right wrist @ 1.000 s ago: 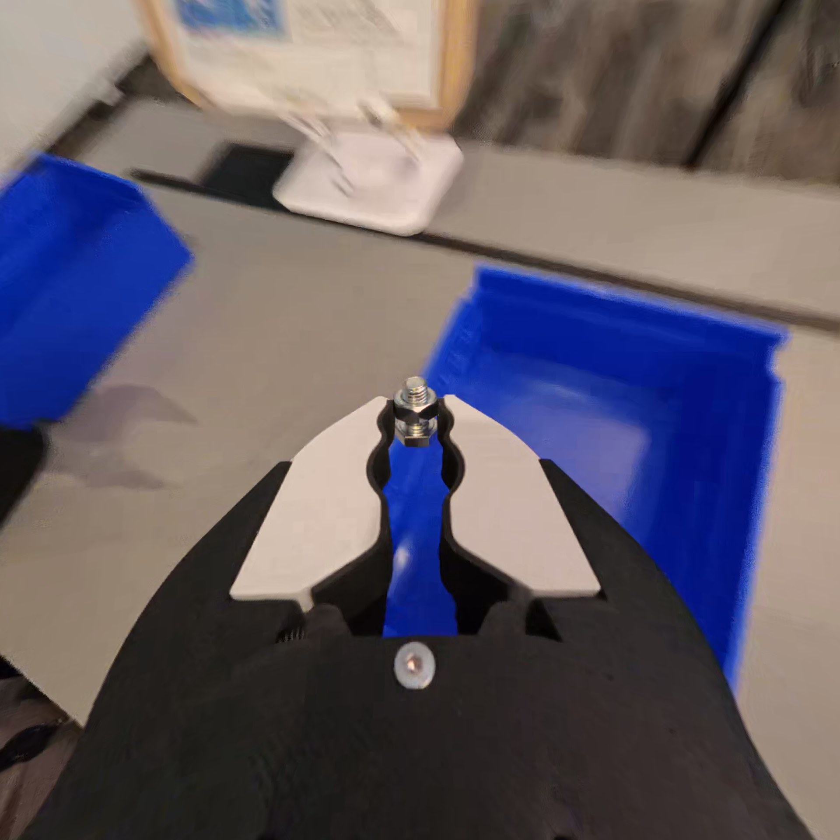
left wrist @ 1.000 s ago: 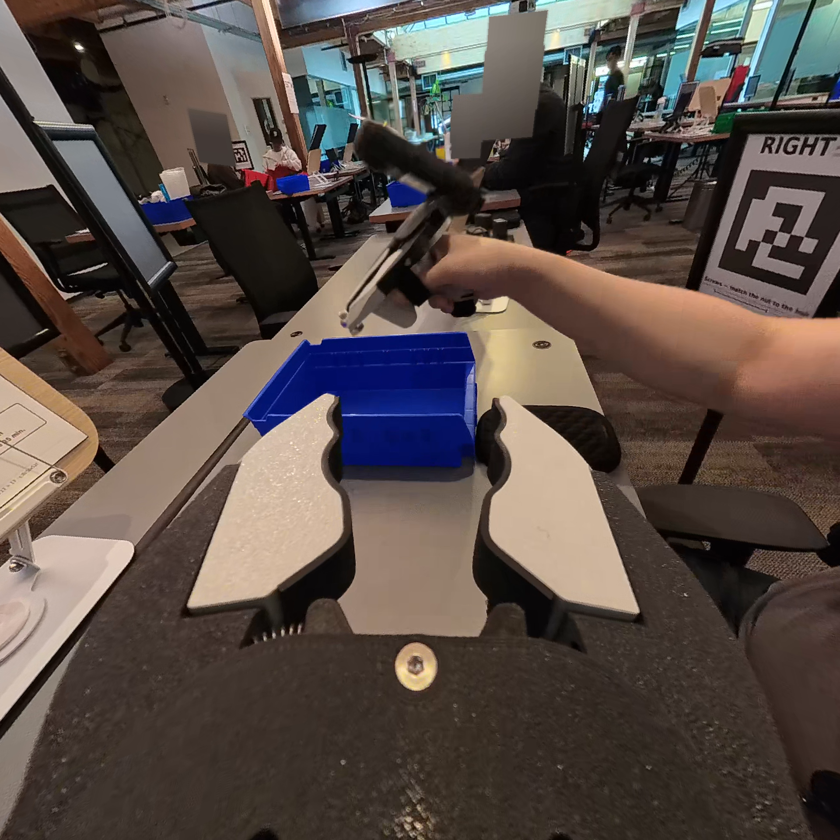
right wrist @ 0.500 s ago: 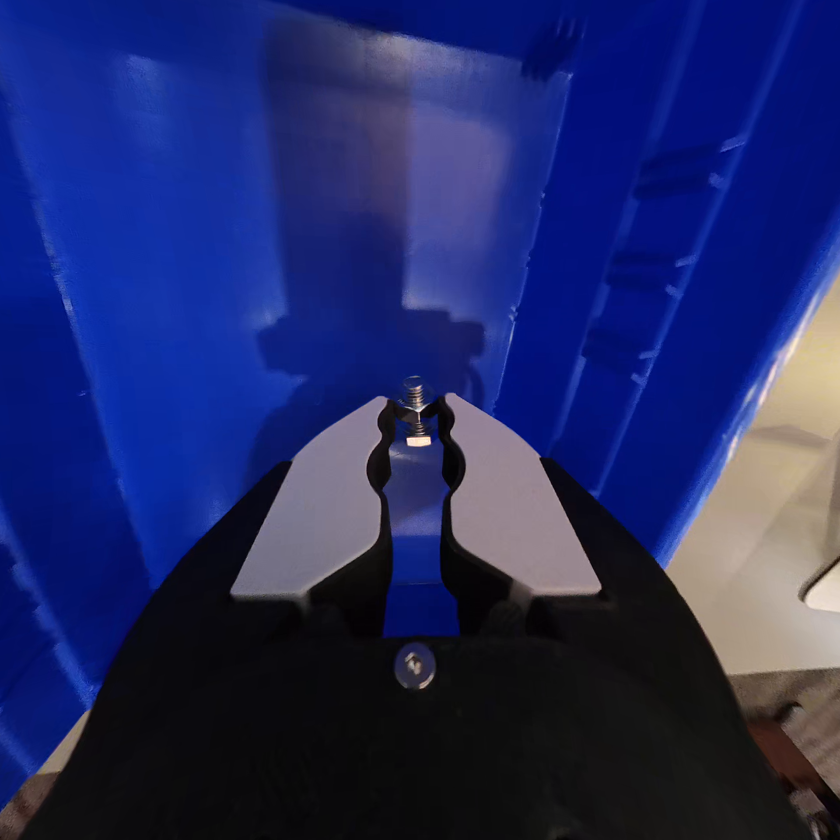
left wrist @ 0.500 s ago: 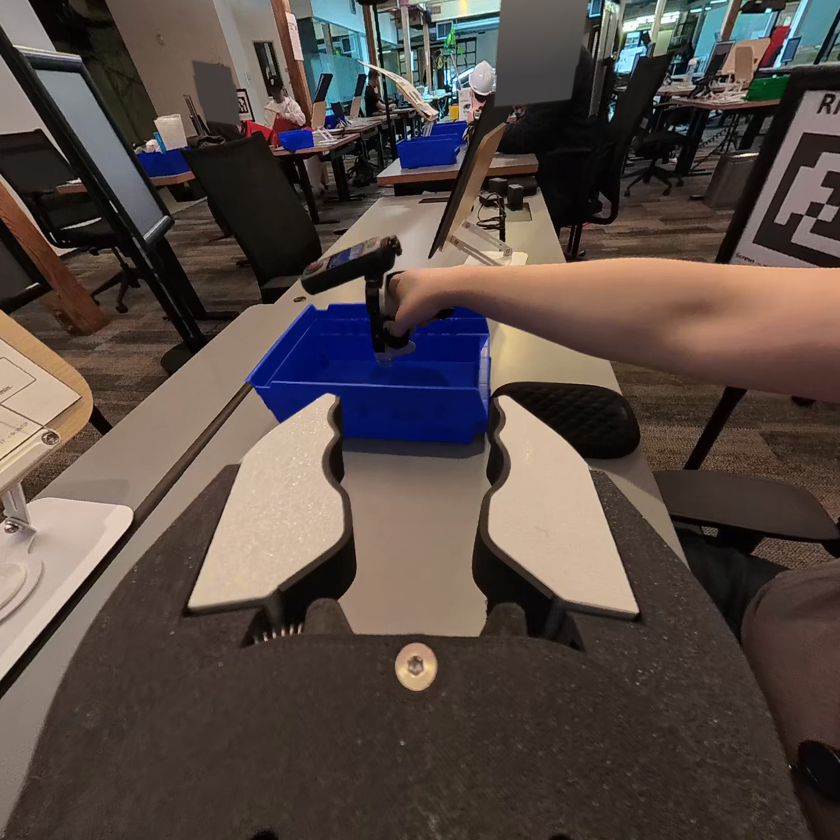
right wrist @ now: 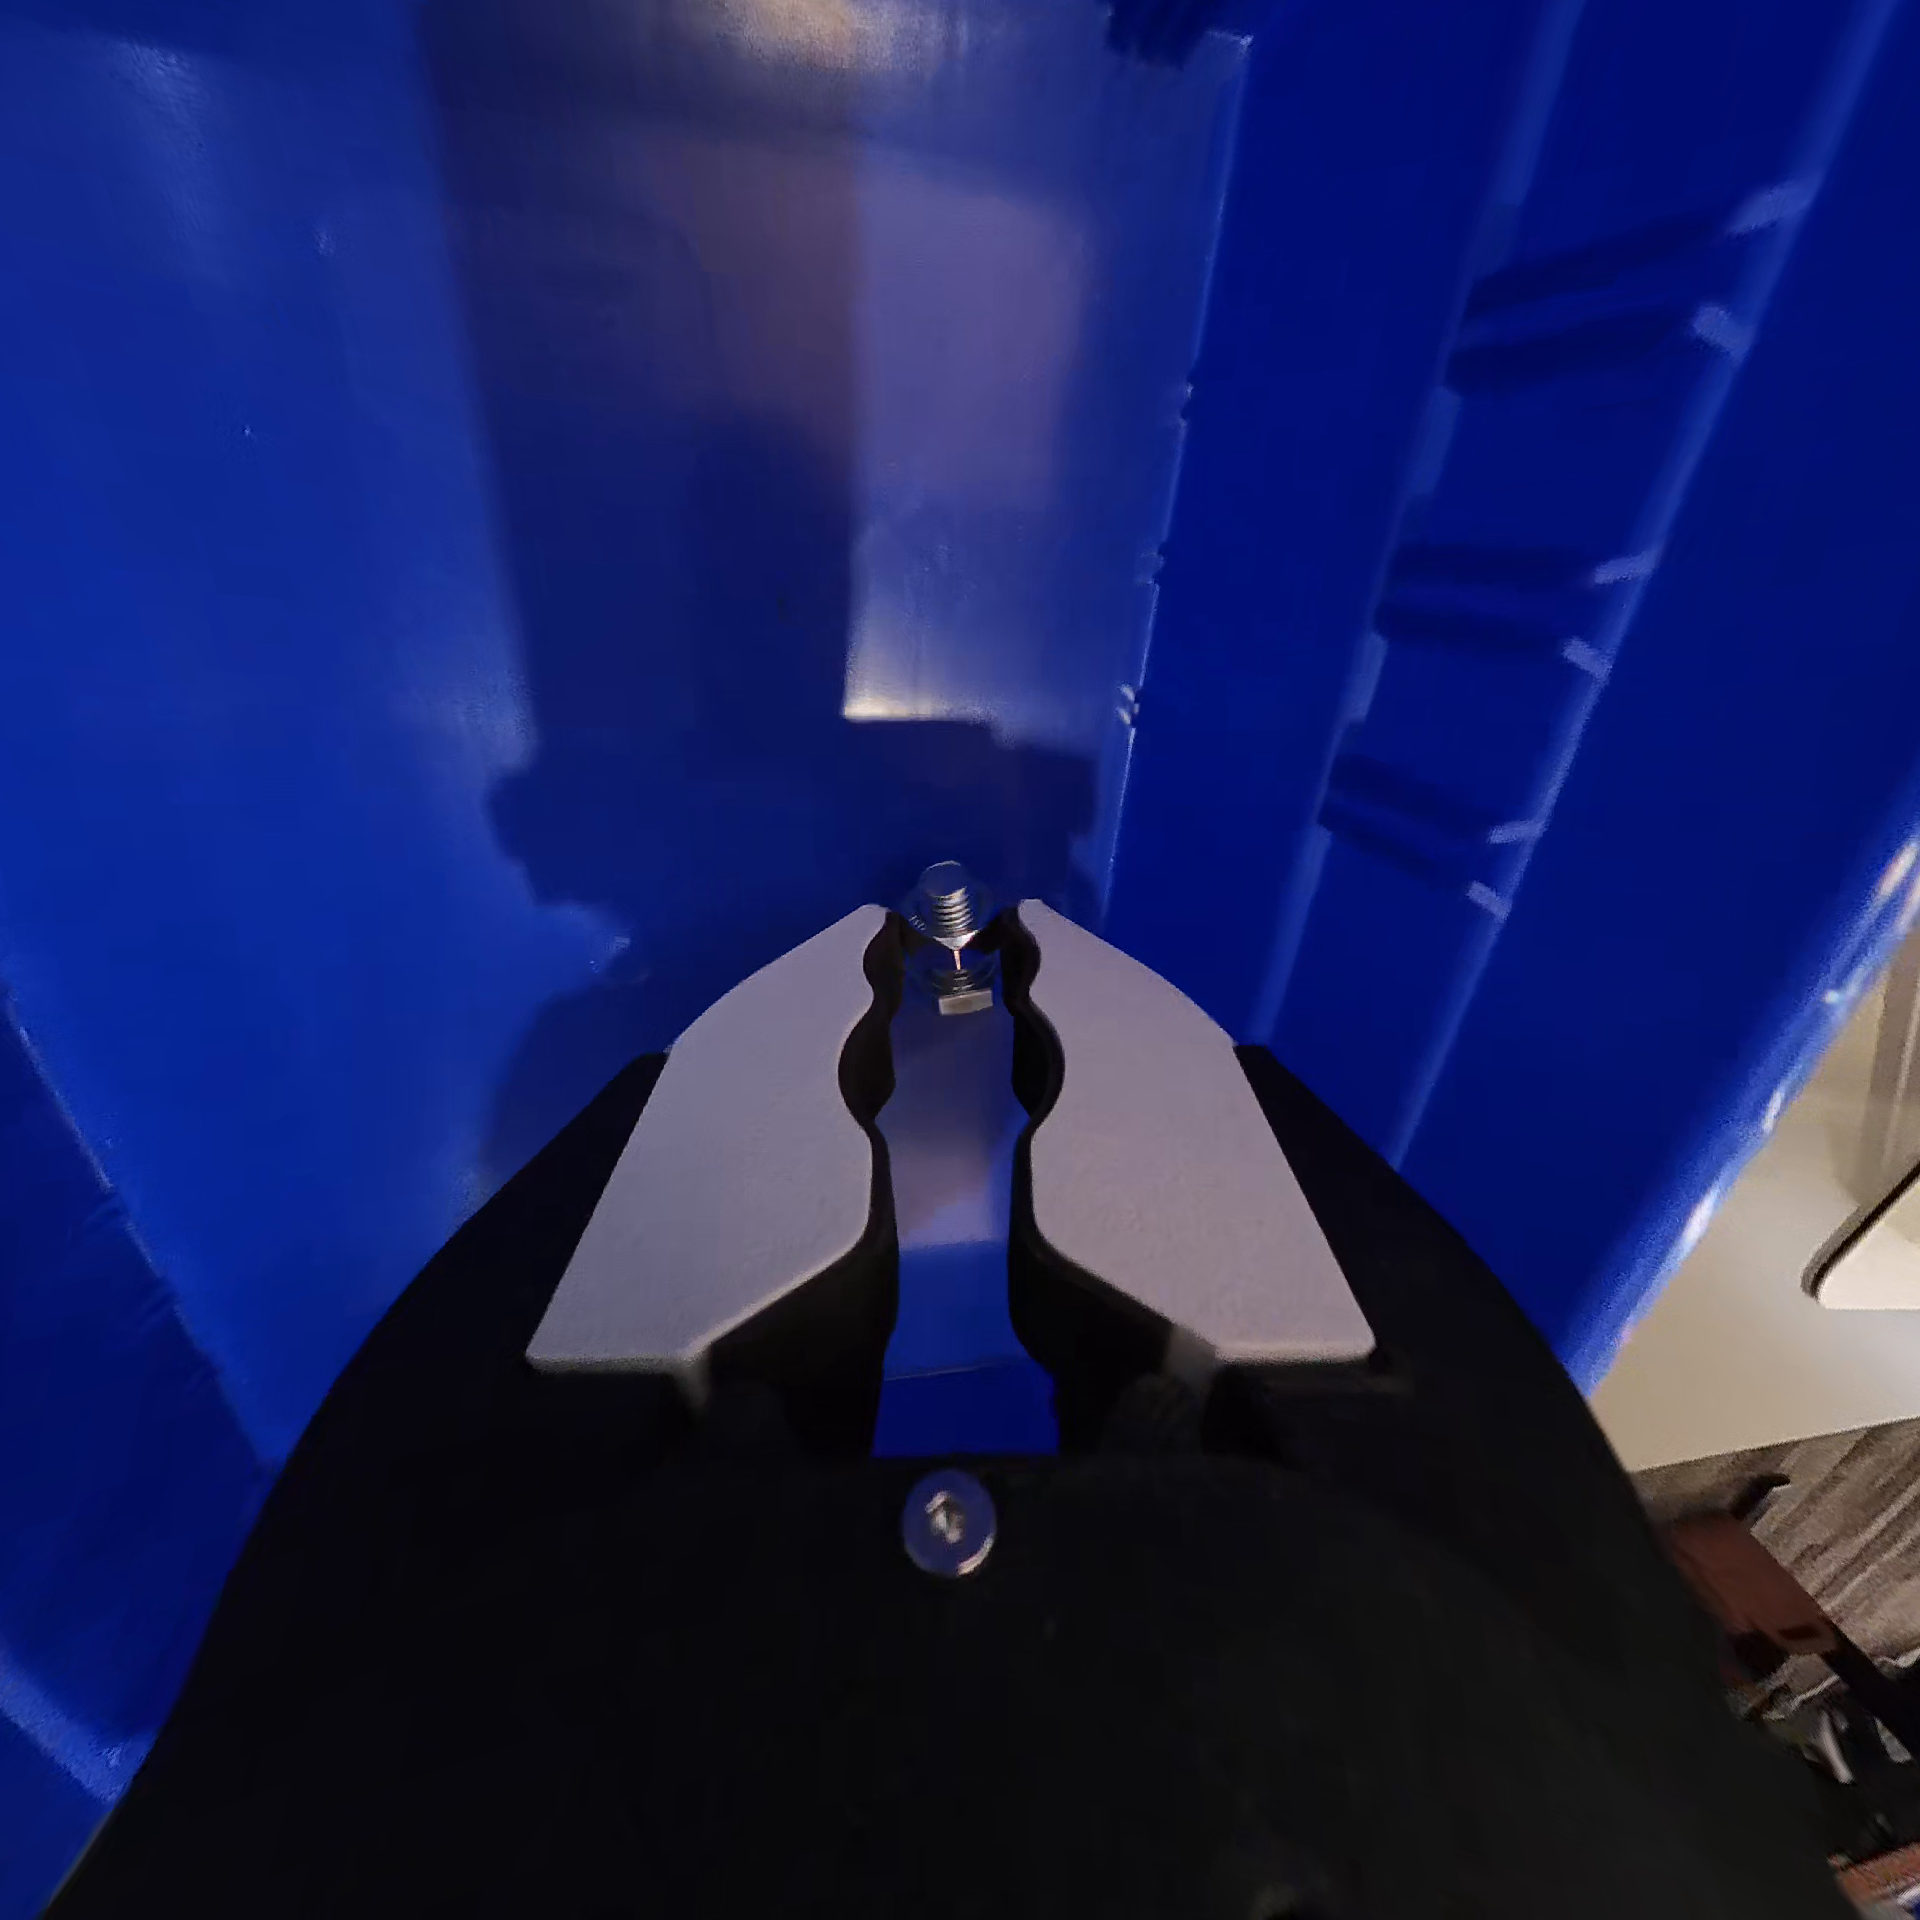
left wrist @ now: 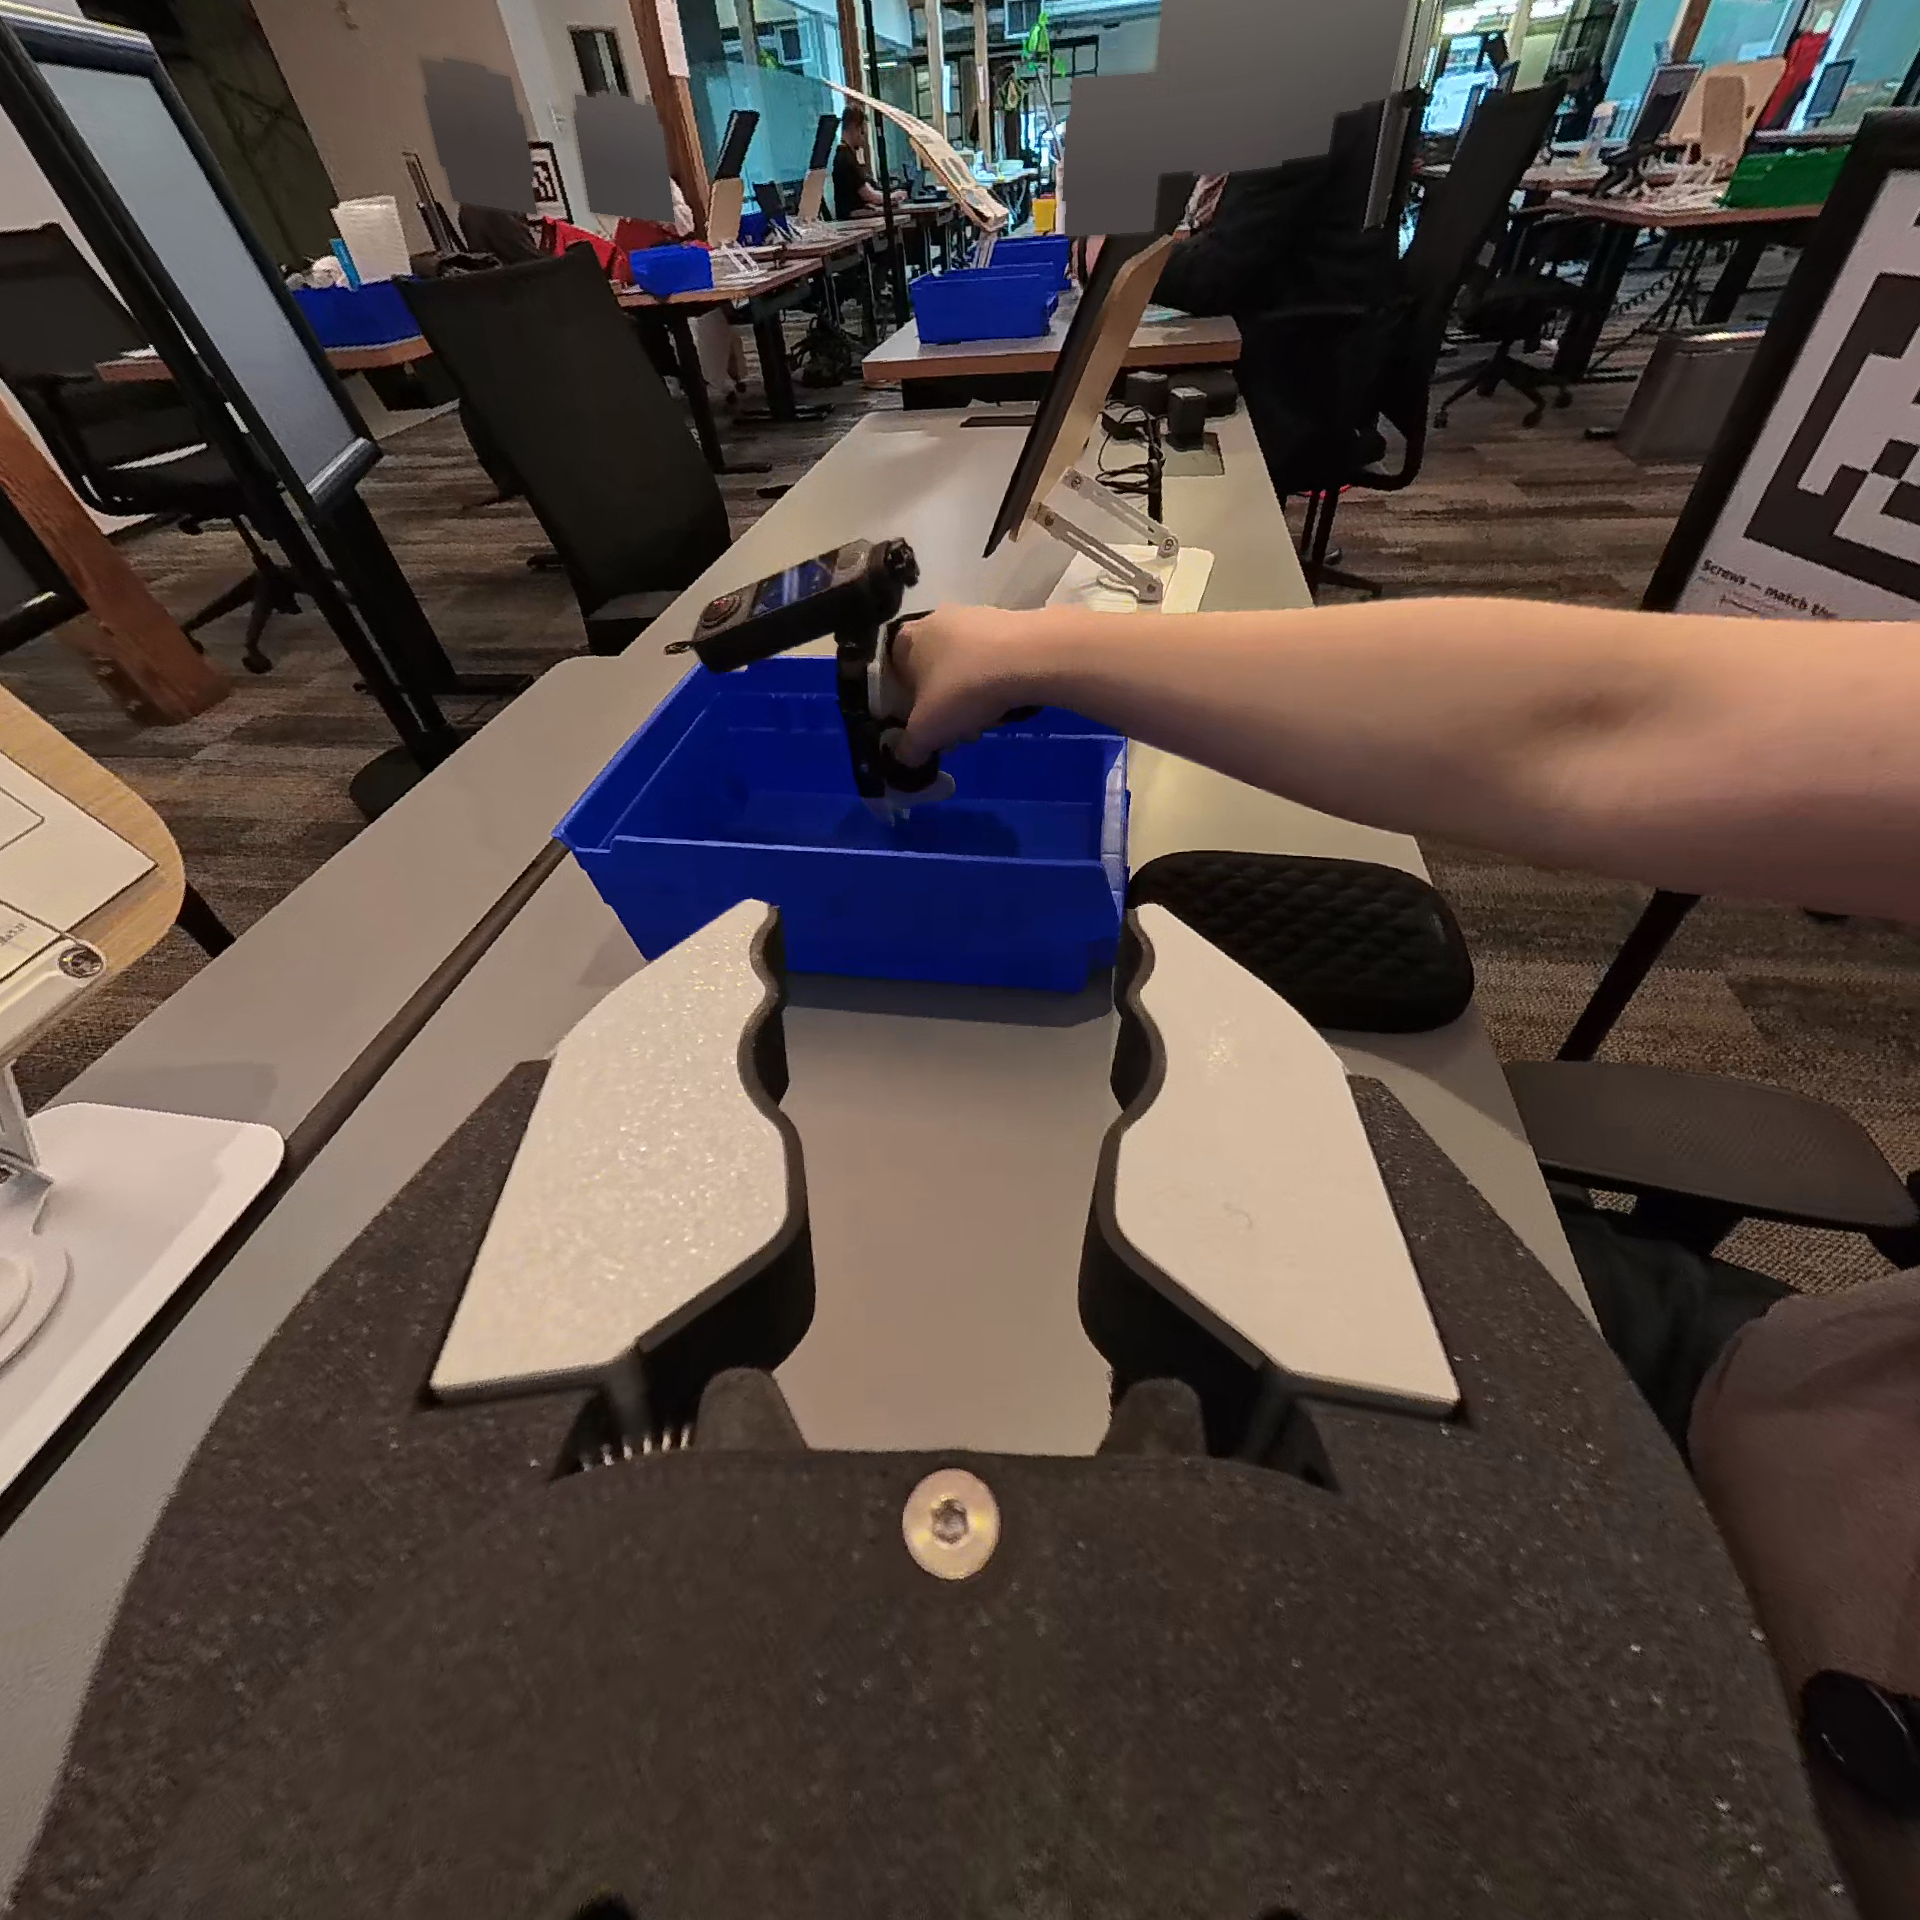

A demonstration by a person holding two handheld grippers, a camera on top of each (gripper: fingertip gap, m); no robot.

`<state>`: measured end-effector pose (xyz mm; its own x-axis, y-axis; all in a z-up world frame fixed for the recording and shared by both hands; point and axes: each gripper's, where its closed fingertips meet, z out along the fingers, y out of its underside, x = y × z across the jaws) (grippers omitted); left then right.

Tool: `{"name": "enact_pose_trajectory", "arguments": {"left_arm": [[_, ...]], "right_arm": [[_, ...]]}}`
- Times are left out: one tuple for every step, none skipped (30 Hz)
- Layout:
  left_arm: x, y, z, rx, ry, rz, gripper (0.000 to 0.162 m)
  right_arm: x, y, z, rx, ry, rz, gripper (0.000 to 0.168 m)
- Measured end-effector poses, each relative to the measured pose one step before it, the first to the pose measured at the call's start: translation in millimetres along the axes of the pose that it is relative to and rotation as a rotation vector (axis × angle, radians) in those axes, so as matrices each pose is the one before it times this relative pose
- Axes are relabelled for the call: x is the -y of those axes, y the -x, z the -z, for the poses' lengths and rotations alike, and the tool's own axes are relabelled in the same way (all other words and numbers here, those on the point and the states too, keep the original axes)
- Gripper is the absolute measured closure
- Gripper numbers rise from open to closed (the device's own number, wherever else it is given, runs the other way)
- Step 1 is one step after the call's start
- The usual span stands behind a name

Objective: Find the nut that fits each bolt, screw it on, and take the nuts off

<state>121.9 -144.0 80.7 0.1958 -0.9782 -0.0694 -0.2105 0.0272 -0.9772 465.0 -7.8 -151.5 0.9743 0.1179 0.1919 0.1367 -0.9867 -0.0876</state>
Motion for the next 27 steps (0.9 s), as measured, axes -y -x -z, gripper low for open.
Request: {"name": "enact_pose_trajectory", "arguments": {"left_arm": [[0.37, 0.5, 0.21, 0.0011, -0.0039, 0.0022, 0.101], [0.64, -0.24, 0.23, -0.0035, -0.0054, 0.0045, 0.1], [0.62, -0.39, 0.24, -0.004, -0.006, 0.0073, 0.1], [0.51, -0.47, 0.13, -0.0027, -0.0055, 0.0058, 0.099], [0.18, -0.8, -0.09, -0.0031, -0.0021, -0.0001, 0.098], [-0.3, -0.55, -0.1, 0.0, 0.004, -0.0061, 0.098], [-0.34, 0.36, 0.36, 0.0059, 0.0064, -0.0101, 0.097], [0.62, 0.99, 1.02, 0.0087, 0.0022, -0.0083, 0.097], [1.7, 1.16, 1.84, 0.0082, -0.0034, -0.0046, 0.097], [2.18, 1.44, 2.56, 0.0079, -0.0037, -0.0033, 0.097], [2.29, 2.71, 3.3, 0.0147, -0.0033, -0.0045, 0.097], [2.36, 4.32, 3.92, 0.0237, -0.0022, -0.0078, 0.097], [1.88, 5.31, 4.52, 0.0288, 0.0004, -0.0124, 0.097], [1.62, 5.57, 4.81, 0.028, 0.0018, -0.0115, 0.098], [1.29, 5.81, 4.83, 0.025, 0.0011, -0.0034, 0.098], [1.66, 6.3, 4.84, 0.025, -0.0051, 0.0026, 0.098], [2.06, 6.85, 4.64, 0.0255, -0.0129, 0.0129, 0.098], [1.84, 5.85, 3.82, 0.0159, -0.015, 0.0214, 0.099], [0.94, 5.07, 3.02, 0.0107, -0.0085, 0.021, 0.099], [-0.17, 5.67, 2.38, 0.0154, -0.0012, 0.0098, 0.099], [-0.43, 6.56, 2.2, 0.0244, 0.0034, -0.0042, 0.099], [-0.96, 6.8, 2.39, 0.0269, 0.0086, -0.0078, 0.099], [-0.92, 6.45, 2.87, 0.025, 0.0098, -0.0052, 0.099], [-0.04, 6.92, 3.59, 0.0269, 0.0043, -0.0012, 0.099], [0.95, 7.06, 4.26, 0.0267, -0.0027, 0.0017, 0.099], [1.0, 7.09, 4.92, 0.025, -0.0041, 0.0041, 0.099], [0.64, 7.54, 5.14, 0.0257, -0.0007, 0.0068, 0.099]], "right_arm": [[-0.07, -0.73, 0.4, -0.008, -0.0106, -0.0119, 0.148], [1.77, -1.04, 1.77, -0.0114, -0.0232, -0.0015, 0.14], [2.21, -1.62, 3.42, -0.0193, -0.0291, 0.0042, 0.133], [2.35, 0.4, 5.46, -0.0112, -0.0311, 0.0083, 0.128], [3.41, 3.64, 7.74, 0.0061, -0.0407, 0.0137, 0.126], [4.0, 4.46, 10.43, 0.0083, -0.049, 0.0139, 0.123], [4.21, 3.61, 13.15, 0.003, -0.0525, 0.0086, 0.123], [4.55, 3.43, 15.25, 0.0037, -0.0566, 0.0036, 0.123], [5.8, 2.88, 17.1, 0.0001, -0.0632, 0.0049, 0.123], [7.83, 2.26, 18.57, -0.0057, -0.0711, 0.013, 0.123], [10.04, 2.65, 19.43, -0.0024, -0.0773, 0.0143, 0.123], [12.76, 3.76, 19.51, 0.0112, -0.0826, 0.0053, 0.124], [15.57, 6.84, 18.42, 0.0356, -0.0877, -0.0024, 0.124], [17.84, 10.33, 16.39, 0.061, -0.0908, -0.0085, 0.124], [18.72, 12.64, 13.52, 0.0763, -0.0893, -0.0112, 0.124], [18.74, 13.29, 10.64, 0.0786, -0.0867, -0.0101, 0.124], [18.48, 12.24, 7.9, 0.0701, -0.0856, -0.0072, 0.125], [18.04, 8.82, 5.35, 0.0477, -0.0855, -0.0012, 0.126], [16.86, 2.96, 3.14, 0.0105, -0.0832, 0.0088, 0.13], [13.63, -2.23, 1.27, -0.0248, -0.0662, 0.0219, 0.134], [9.11, -4.61, -0.39, -0.0397, -0.0402, 0.0306, 0.135], [6.04, -3.72, -1.5, -0.0332, -0.0248, 0.0281, 0.134], [4.67, -1.79, -2.01, -0.0164, -0.0216, 0.0184, 0.134], [3.71, 0.42, -1.82, -0.0006, -0.0247, 0.0097, 0.134], [2.57, 1.27, -1.33, 0.0059, -0.0284, 0.0012, 0.134], [0.65, 1.62, -0.63, 0.0076, -0.0275, -0.0034, 0.133], [-1.98, 2.4, -0.23, 0.0112, -0.0231, -0.0042, 0.134]]}}
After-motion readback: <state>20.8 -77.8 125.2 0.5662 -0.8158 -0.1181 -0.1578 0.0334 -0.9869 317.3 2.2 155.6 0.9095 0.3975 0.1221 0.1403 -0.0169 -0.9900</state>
